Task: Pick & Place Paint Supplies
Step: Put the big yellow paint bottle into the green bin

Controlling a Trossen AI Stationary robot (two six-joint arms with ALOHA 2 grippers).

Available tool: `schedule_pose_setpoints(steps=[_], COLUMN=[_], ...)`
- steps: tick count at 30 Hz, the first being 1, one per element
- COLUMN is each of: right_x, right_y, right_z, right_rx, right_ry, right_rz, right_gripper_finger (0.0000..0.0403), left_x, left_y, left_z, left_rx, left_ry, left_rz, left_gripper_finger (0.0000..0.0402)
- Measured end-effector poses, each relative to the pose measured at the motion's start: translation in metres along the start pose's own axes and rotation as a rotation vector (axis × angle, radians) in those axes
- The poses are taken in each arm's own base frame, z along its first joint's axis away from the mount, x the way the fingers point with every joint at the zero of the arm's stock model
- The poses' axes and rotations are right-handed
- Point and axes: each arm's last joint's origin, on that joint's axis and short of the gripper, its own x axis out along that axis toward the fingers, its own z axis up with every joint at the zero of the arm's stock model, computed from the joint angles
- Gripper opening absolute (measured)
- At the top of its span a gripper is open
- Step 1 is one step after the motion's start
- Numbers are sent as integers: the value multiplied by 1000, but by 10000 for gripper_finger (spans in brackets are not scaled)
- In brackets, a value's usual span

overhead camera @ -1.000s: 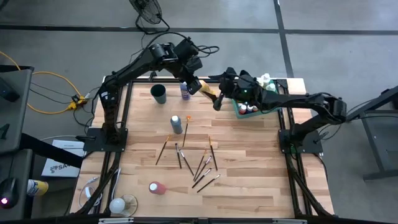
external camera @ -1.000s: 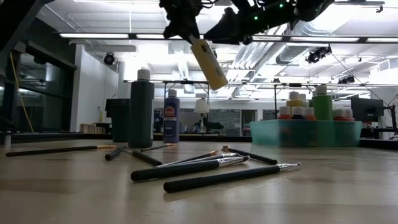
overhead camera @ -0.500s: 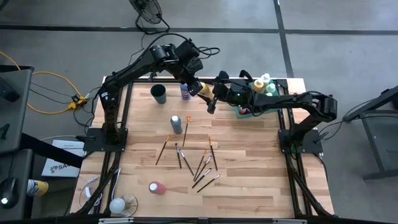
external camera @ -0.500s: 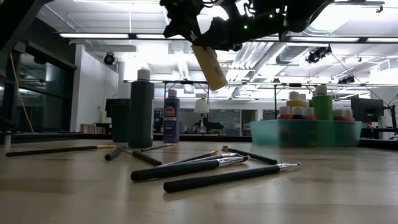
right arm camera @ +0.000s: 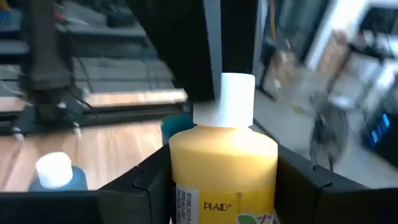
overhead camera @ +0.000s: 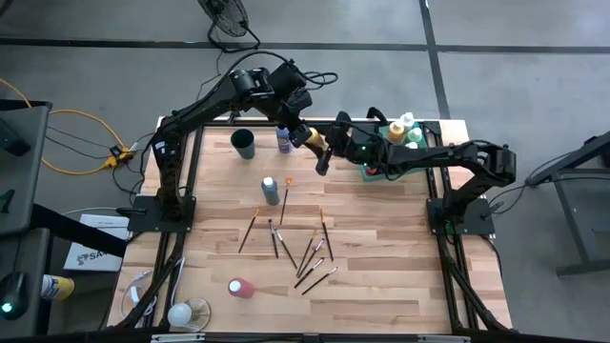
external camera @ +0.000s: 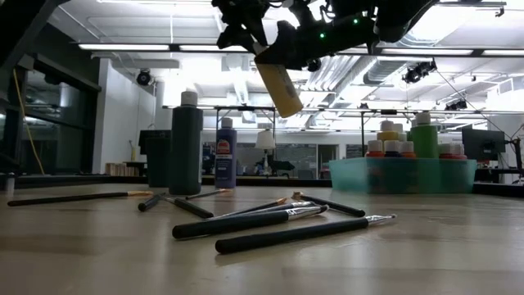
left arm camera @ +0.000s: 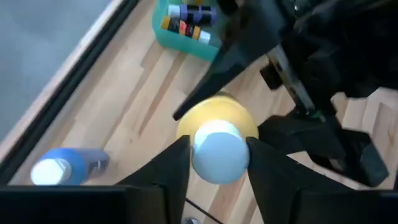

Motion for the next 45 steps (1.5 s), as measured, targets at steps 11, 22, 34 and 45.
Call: schedule_pose_setpoints(steps=[11,22,34,45], right_x=[-33,-58,-85,-84], right_y=[-29,-40,-36,-51], right_z=[21,12,-30,-71], right_rx=[152,239,392,465], right_ry=[68,141,53,50], right_rz=[-362,-766,-992,-1130], right_gripper_finger=[191,188,190,191], left_x=[-28,-37,-38,-36], left_y=[2,4,11,18], left_z=[-1,-2,-1,1], left_rx=[9,118,248,254], left_ry=[-94,-118,-102,-99], left_rz=[145,258,253,212], left_gripper_finger=[184,185,186,186])
